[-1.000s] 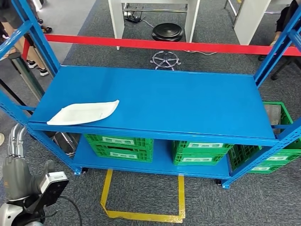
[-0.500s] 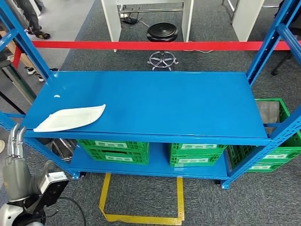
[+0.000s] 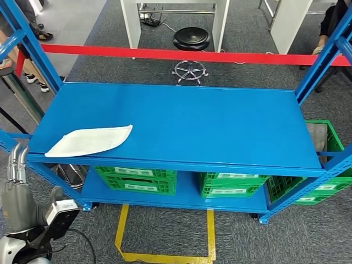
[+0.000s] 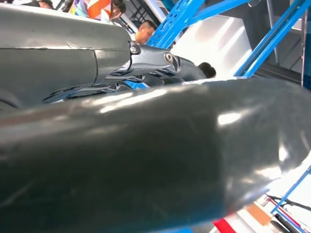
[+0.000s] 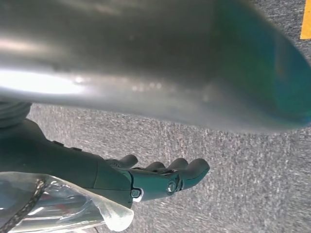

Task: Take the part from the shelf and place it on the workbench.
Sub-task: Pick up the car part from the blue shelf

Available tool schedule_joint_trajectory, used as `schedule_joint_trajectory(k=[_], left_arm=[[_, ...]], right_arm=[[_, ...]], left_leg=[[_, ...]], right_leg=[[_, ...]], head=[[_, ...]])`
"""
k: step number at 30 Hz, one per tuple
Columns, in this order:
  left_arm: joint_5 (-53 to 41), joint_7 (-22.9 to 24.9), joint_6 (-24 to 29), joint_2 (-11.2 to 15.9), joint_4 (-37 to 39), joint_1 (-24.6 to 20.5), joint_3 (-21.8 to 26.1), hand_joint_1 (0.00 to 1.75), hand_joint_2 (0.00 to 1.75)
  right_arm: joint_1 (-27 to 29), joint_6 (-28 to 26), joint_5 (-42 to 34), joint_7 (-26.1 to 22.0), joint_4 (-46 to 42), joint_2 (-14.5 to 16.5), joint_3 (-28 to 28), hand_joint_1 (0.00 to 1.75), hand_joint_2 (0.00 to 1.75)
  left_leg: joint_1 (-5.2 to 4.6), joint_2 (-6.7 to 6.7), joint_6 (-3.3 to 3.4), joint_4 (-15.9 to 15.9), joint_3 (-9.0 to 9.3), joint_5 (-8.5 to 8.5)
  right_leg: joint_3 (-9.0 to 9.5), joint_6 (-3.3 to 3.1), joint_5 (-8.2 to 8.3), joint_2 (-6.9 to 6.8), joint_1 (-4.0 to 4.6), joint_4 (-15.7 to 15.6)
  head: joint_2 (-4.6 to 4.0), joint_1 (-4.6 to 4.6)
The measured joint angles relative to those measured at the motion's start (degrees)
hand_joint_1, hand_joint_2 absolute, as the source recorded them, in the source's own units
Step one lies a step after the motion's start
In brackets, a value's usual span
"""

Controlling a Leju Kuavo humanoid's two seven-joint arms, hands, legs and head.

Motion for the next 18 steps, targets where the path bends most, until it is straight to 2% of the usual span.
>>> schedule_joint_trajectory(k=[1, 2, 3, 4, 7, 8, 9, 11, 12, 13, 14, 15, 16, 17, 18], left_arm=[[0.0, 0.0, 0.01, 0.0, 0.01, 0.0, 0.01, 0.0, 0.0], [0.0, 0.0, 0.03, 0.01, 0.01, -0.02, 0.01, 0.0, 0.0], [0.0, -0.01, 0.06, 0.01, 0.02, -0.05, 0.02, 0.0, 0.0], [0.0, -0.01, 0.09, 0.02, 0.02, -0.09, 0.02, 0.0, 0.0], [0.01, -0.05, 0.14, -0.01, 0.02, -0.22, -0.01, 0.0, 0.0], [0.01, -0.08, 0.16, 0.0, 0.02, -0.27, -0.02, 0.0, 0.0], [0.0, -0.09, 0.18, 0.02, 0.02, -0.3, -0.01, 0.0, 0.0], [0.01, -0.11, 0.21, 0.04, 0.03, -0.29, -0.01, 0.0, 0.0], [0.02, -0.11, 0.21, 0.04, 0.04, -0.25, -0.01, 0.0, 0.0], [0.03, -0.11, 0.21, 0.04, 0.06, -0.21, -0.01, 0.0, 0.0], [0.03, -0.11, 0.21, 0.04, 0.08, -0.19, -0.01, 0.0, 0.0], [0.04, -0.11, 0.21, 0.04, 0.09, -0.19, -0.01, 0.0, 0.0], [0.04, -0.11, 0.21, 0.05, 0.09, -0.2, -0.01, 0.0, 0.0], [0.04, -0.11, 0.2, 0.07, 0.09, -0.21, -0.01, 0.0, 0.0], [0.04, -0.11, 0.19, 0.08, 0.09, -0.23, -0.01, 0.0, 0.0]], right_arm=[[0.0, 0.0, 0.0, 0.0, 0.0, -0.01, 0.01, 0.0, 0.0], [-0.06, 0.01, 0.01, 0.0, 0.0, -0.01, 0.02, 0.0, 0.0], [-0.13, 0.02, 0.02, 0.01, 0.0, -0.02, 0.03, 0.0, 0.0], [-0.17, 0.02, 0.02, 0.03, 0.0, -0.02, 0.04, 0.0, 0.0], [-0.08, -0.01, 0.03, 0.08, 0.0, -0.02, 0.08, 0.0, 0.0], [-0.04, -0.01, 0.03, 0.09, 0.0, -0.02, 0.1, 0.0, 0.0], [-0.04, -0.02, 0.02, 0.09, 0.0, -0.02, 0.12, 0.0, 0.0], [-0.1, -0.02, 0.03, 0.09, 0.0, -0.02, 0.13, 0.0, 0.0], [-0.11, -0.03, 0.03, 0.09, 0.0, -0.02, 0.14, 0.0, 0.0], [-0.11, -0.06, 0.03, 0.09, 0.0, -0.02, 0.14, 0.0, 0.0], [-0.08, -0.1, 0.02, 0.09, 0.0, -0.02, 0.15, 0.0, 0.0], [-0.05, -0.14, 0.02, 0.1, 0.01, -0.02, 0.16, 0.0, 0.0], [-0.03, -0.2, 0.02, 0.1, 0.01, -0.02, 0.18, 0.0, 0.0], [-0.06, -0.24, 0.02, 0.11, 0.02, -0.02, 0.21, 0.0, 0.0], [-0.13, -0.28, 0.02, 0.11, 0.02, -0.02, 0.25, 0.0, 0.0]], left_leg=[[0.0, 0.0, -0.19, 0.03, 0.41, -0.38], [-0.14, -0.01, -0.47, 0.2, 0.71, -0.82], [-0.24, -0.01, -0.75, 0.32, 0.88, -1.16], [-0.33, 0.0, -1.03, 0.43, 0.89, -1.4], [-0.2, 0.03, -1.76, 0.79, 0.96, -1.95], [-0.12, 0.02, -2.08, 1.78, 0.62, -2.59], [0.0, 0.01, -2.43, 3.85, -0.33, -3.67], [0.3, -0.01, -3.07, 11.08, -4.21, -6.49], [0.44, -0.01, -3.26, 14.57, -6.36, -7.35], [0.54, -0.01, -3.36, 16.66, -7.9, -7.3], [0.58, -0.01, -3.33, 16.64, -8.46, -6.07], [0.59, -0.01, -3.16, 14.44, -7.95, -3.85], [0.53, -0.03, -2.83, 10.84, -6.75, -1.17], [0.4, -0.04, -2.44, 7.29, -5.44, 0.81], [0.24, -0.05, -2.04, 4.31, -4.3, 1.94]], right_leg=[[1.51, -0.1, 2.26, -0.13, 0.0, -3.67], [3.23, -0.25, 3.67, -0.24, 0.03, -7.09], [4.51, -0.54, 4.26, -0.29, 0.07, -9.45], [5.22, -0.85, 4.12, -0.3, 0.16, -10.61], [5.64, -1.85, 3.6, -0.13, 0.19, -11.07], [5.85, -2.16, 3.54, -0.14, 0.09, -11.18], [6.1, -2.45, 3.45, -0.15, -0.03, -11.29], [6.51, -2.82, 3.08, -0.16, -0.06, -11.32], [6.74, -2.9, 2.85, -0.14, -0.05, -11.32], [7.04, -2.9, 2.6, -0.11, -0.04, -11.32], [7.42, -2.88, 2.33, -0.06, -0.04, -11.32], [7.89, -2.83, 2.05, 0.0, -0.03, -11.33], [8.3, -2.76, 1.77, 0.06, -0.02, -11.37], [8.69, -2.6, 1.46, 0.12, 0.06, -11.38], [8.86, -2.38, 1.22, 0.2, 0.14, -11.39]], head=[[0.0, 0.0], [0.0, 0.01], [0.0, -0.03], [0.0, -0.08], [0.0, -0.22], [0.01, -0.38], [0.01, -0.5], [0.01, -0.76], [0.01, -0.74], [0.01, -0.75], [0.01, -0.74], [0.0, -0.74], [0.0, -0.74], [0.0, -0.72], [0.0, -0.74]])
